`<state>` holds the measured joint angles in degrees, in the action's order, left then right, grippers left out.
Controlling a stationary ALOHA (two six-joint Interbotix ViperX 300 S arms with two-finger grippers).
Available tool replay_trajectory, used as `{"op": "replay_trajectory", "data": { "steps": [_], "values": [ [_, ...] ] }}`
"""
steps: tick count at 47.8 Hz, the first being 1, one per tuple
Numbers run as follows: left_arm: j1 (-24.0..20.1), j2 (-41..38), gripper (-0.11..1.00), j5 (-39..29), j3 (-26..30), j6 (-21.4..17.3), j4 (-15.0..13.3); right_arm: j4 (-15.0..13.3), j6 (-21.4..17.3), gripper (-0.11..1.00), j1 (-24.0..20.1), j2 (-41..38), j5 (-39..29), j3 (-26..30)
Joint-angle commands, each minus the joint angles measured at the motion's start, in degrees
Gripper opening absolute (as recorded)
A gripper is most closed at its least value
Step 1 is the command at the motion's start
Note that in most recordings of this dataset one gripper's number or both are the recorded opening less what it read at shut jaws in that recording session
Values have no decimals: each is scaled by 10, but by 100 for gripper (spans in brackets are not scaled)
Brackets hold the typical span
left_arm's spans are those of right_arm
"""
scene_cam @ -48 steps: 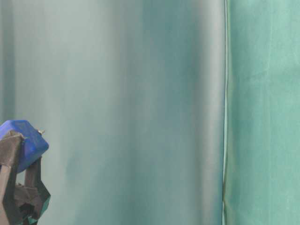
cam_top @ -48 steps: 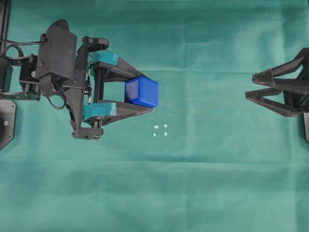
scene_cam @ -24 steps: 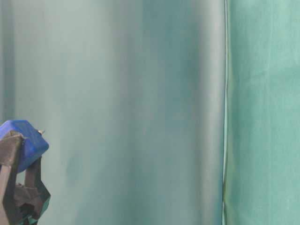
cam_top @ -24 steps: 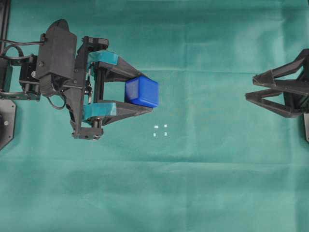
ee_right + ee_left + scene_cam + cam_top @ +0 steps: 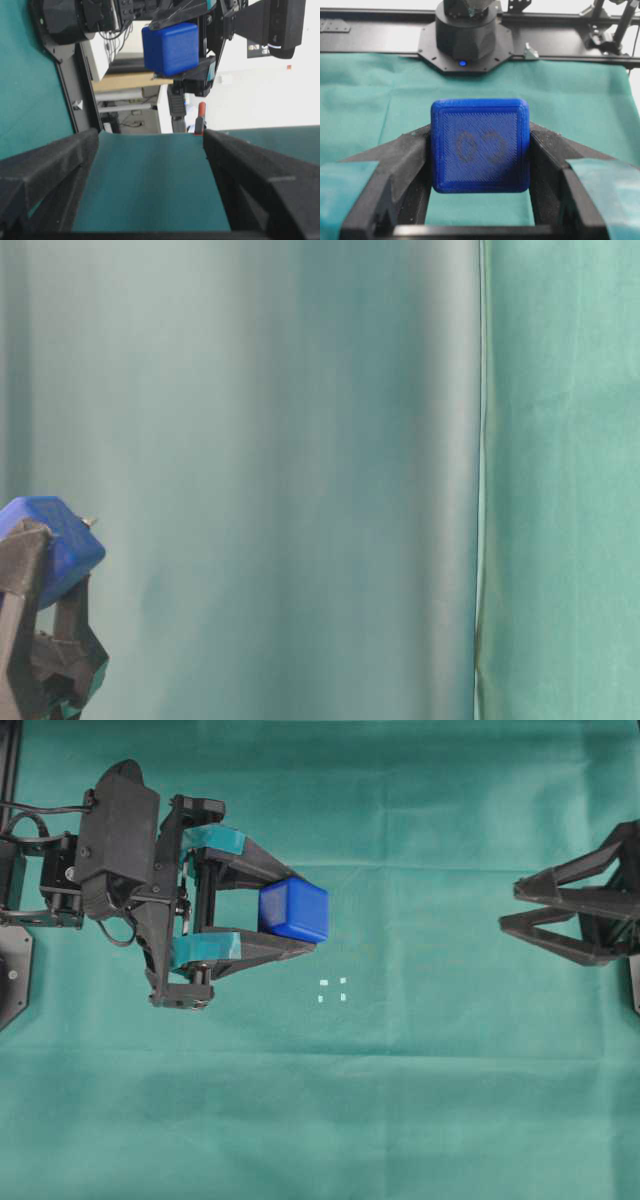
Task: Handover the blue block to the right arm after grasping it with the left arm, then place it in the designated position.
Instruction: 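Move the right gripper toward the cube held by the left gripper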
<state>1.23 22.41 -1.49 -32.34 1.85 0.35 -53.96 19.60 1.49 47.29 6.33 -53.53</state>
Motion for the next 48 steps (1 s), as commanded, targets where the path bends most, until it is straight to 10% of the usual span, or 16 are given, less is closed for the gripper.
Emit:
{"op": "replay_trajectory", "data": {
  "steps": [1,48],
  "values": [
    [-2,8,46,2,5,1,-2,0,-3,93,-1,-20,8,27],
    [-1,8,46,1,5,2,-2,0,3,93,-1,-315,41,272]
  ]
}}
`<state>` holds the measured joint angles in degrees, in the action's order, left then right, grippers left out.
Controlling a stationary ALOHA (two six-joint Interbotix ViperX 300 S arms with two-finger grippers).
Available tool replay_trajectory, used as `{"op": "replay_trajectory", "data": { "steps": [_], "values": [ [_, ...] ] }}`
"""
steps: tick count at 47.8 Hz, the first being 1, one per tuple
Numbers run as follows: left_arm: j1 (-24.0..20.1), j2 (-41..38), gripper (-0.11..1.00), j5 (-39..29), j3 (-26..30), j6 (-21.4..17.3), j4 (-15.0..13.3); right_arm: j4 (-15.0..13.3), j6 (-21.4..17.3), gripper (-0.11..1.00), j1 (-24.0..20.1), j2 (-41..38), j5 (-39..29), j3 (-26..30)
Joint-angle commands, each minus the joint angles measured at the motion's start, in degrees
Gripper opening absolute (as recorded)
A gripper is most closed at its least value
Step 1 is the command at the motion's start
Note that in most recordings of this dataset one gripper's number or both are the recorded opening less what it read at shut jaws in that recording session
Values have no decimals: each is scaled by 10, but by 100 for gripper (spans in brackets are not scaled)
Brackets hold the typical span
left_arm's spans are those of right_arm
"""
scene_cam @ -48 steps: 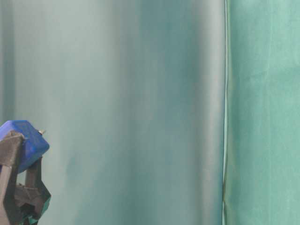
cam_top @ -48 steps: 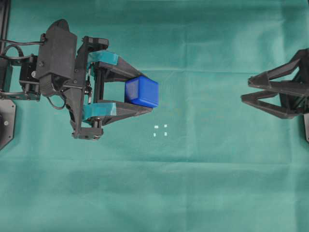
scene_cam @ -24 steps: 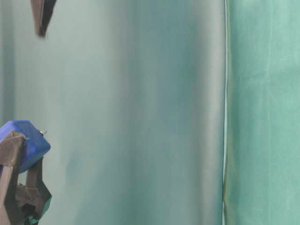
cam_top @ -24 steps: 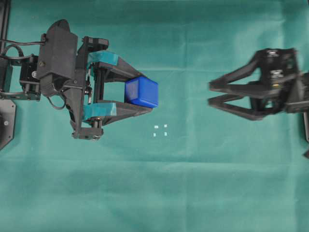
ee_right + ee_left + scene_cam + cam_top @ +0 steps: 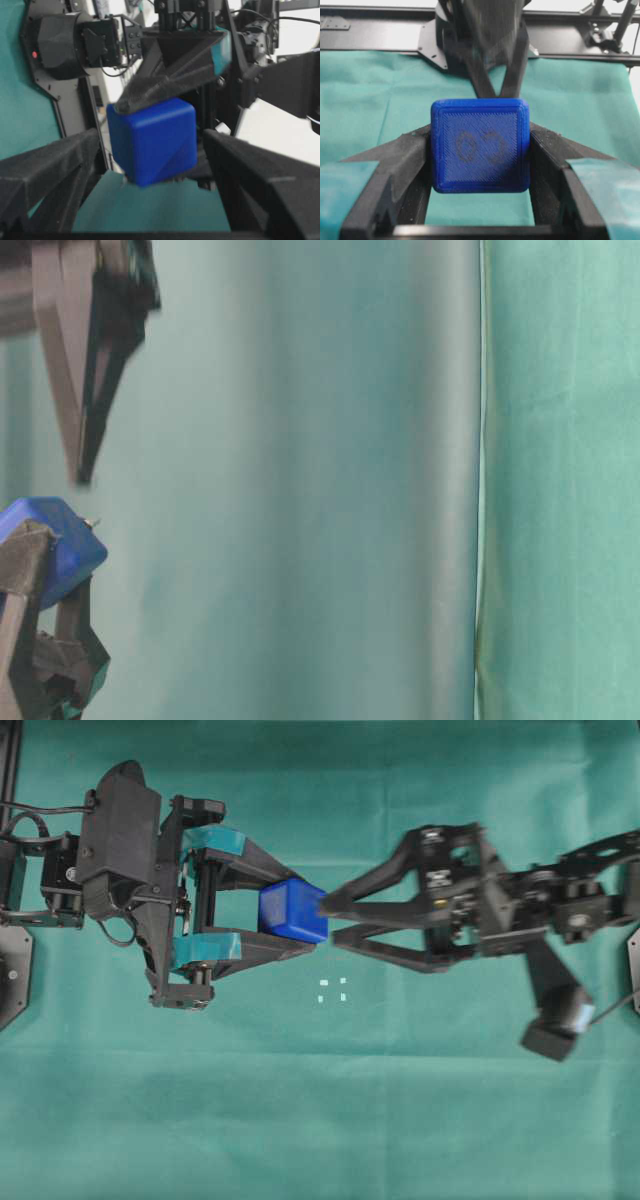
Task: Handover the blue block to the right arm after grasping it with the left arm, then place it in the designated position.
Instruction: 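Move the right gripper toward the cube held by the left gripper, then close the right gripper on the cube and open the left gripper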
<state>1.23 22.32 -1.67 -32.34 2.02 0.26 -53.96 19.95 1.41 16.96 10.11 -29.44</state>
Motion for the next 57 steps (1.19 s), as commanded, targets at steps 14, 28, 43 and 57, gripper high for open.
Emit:
{"op": "replay_trajectory", "data": {
  "steps": [14,28,43,57],
  "values": [
    [-2,9,46,3,5,0,-1,0,-1,93,0,-63,3,83],
    [-2,9,46,3,5,0,-1,0,-1,93,0,-64,1,85],
    [-2,9,46,2,5,0,-1,2,-8,75,0,-56,-11,76],
    [-1,9,46,-5,6,0,-1,5,-19,58,-2,-54,-34,75]
  ]
}}
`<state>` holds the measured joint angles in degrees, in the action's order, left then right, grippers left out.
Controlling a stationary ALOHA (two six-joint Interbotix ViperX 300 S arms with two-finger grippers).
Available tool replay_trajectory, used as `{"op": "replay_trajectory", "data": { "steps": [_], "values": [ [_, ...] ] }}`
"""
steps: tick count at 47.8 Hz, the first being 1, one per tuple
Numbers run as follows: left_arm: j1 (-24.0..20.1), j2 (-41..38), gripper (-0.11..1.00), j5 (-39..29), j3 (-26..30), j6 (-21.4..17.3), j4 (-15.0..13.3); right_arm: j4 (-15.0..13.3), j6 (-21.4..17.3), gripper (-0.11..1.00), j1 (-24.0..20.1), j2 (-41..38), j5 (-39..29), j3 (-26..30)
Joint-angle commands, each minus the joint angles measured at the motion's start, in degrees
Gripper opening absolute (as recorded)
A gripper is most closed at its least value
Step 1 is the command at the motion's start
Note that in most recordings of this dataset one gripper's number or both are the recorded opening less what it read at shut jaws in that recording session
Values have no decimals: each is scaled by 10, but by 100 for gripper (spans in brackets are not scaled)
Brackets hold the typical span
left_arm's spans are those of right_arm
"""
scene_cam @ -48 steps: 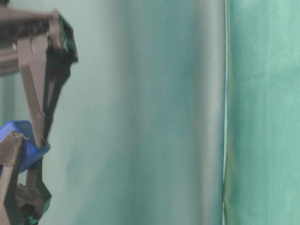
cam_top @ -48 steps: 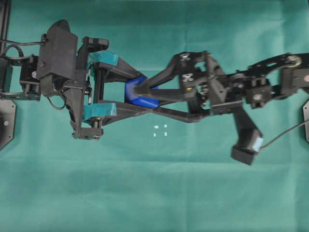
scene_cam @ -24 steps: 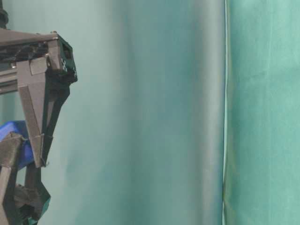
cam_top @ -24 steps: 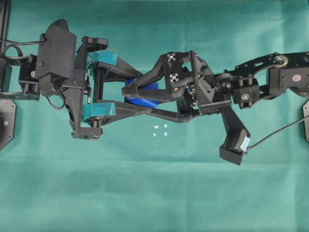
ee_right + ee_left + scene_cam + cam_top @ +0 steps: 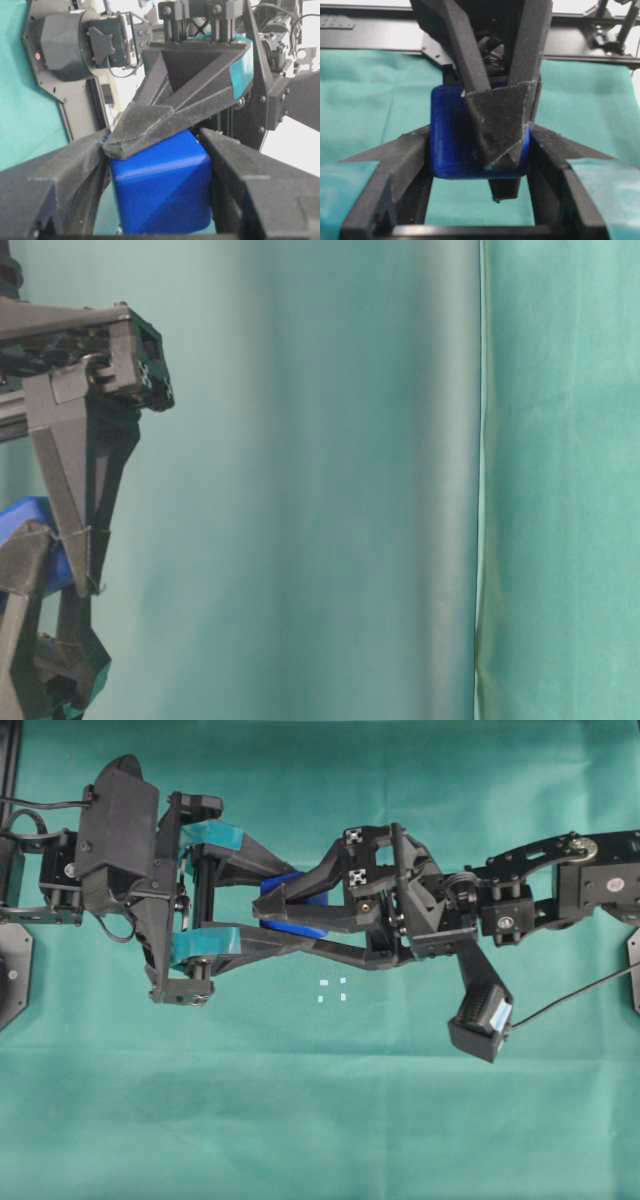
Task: Handover the blue block to the right arm after grasping it with the left arm, then place it in the designated position.
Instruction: 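Close the right gripper on the cube and open the left gripper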
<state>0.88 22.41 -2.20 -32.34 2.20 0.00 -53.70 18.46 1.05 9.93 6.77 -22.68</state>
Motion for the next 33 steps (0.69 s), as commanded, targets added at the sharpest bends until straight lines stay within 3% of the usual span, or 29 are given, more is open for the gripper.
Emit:
{"op": "replay_trajectory", "data": {
  "steps": [1,27,28,33],
  "values": [
    [2,7,46,0,6,-2,2,3,-4,58,2,16,-1,7],
    [8,7,47,1,8,1,0,3,-4,58,2,16,-1,7],
    [9,7,49,1,9,2,-2,3,-4,58,2,16,-1,7],
    [11,8,77,4,9,3,-2,3,-4,58,2,16,-1,6]
  ]
}}
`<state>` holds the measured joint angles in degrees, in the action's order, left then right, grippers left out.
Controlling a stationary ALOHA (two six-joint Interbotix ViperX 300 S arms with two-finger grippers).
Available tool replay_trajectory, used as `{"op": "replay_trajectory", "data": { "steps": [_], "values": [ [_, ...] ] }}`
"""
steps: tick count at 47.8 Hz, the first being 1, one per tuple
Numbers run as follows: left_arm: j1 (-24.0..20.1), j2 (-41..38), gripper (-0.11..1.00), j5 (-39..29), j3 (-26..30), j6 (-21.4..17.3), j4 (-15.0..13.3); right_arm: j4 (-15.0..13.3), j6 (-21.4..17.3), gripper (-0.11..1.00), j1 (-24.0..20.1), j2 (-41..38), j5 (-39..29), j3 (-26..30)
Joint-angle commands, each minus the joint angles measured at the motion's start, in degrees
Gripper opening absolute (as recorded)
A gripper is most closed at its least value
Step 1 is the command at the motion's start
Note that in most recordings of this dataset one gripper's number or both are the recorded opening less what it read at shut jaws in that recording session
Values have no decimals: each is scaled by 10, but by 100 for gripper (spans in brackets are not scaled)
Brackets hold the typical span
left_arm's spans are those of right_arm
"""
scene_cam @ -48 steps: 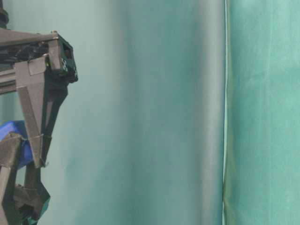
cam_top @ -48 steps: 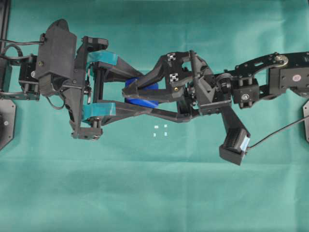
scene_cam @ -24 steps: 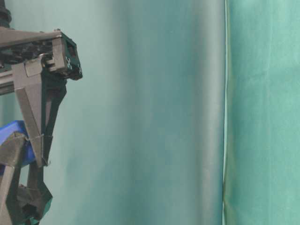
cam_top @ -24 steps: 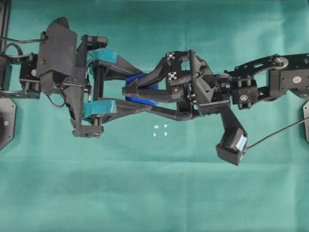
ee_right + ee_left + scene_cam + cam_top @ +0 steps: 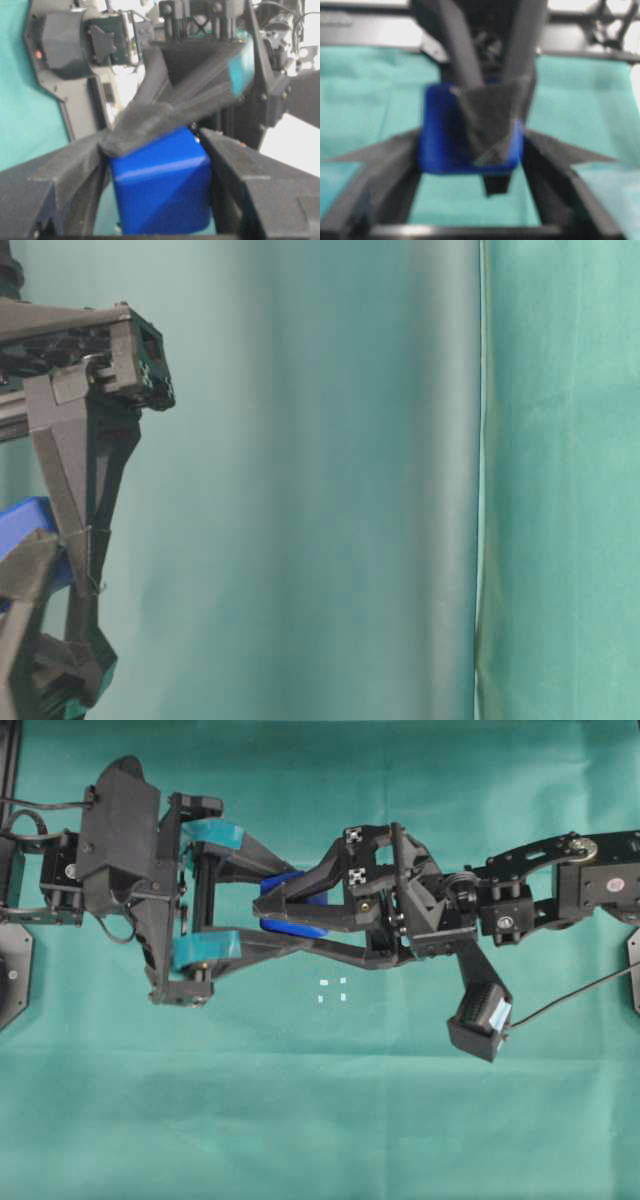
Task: Handover the blue block to the right arm after grasping it with the left arm, then place it in the designated position.
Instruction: 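Close the right gripper on the cube and open the left gripper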
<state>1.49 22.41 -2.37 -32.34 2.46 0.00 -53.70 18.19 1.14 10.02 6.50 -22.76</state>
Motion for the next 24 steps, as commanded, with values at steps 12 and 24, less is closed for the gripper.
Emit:
{"op": "replay_trajectory", "data": {
  "steps": [12,24],
  "values": [
    [5,17,100,2,4,0,-2,3,-3,58,1,15,1,7],
    [4,51,100,-5,-21,-1,-2,3,-3,58,-1,31,-14,-9]
  ]
}}
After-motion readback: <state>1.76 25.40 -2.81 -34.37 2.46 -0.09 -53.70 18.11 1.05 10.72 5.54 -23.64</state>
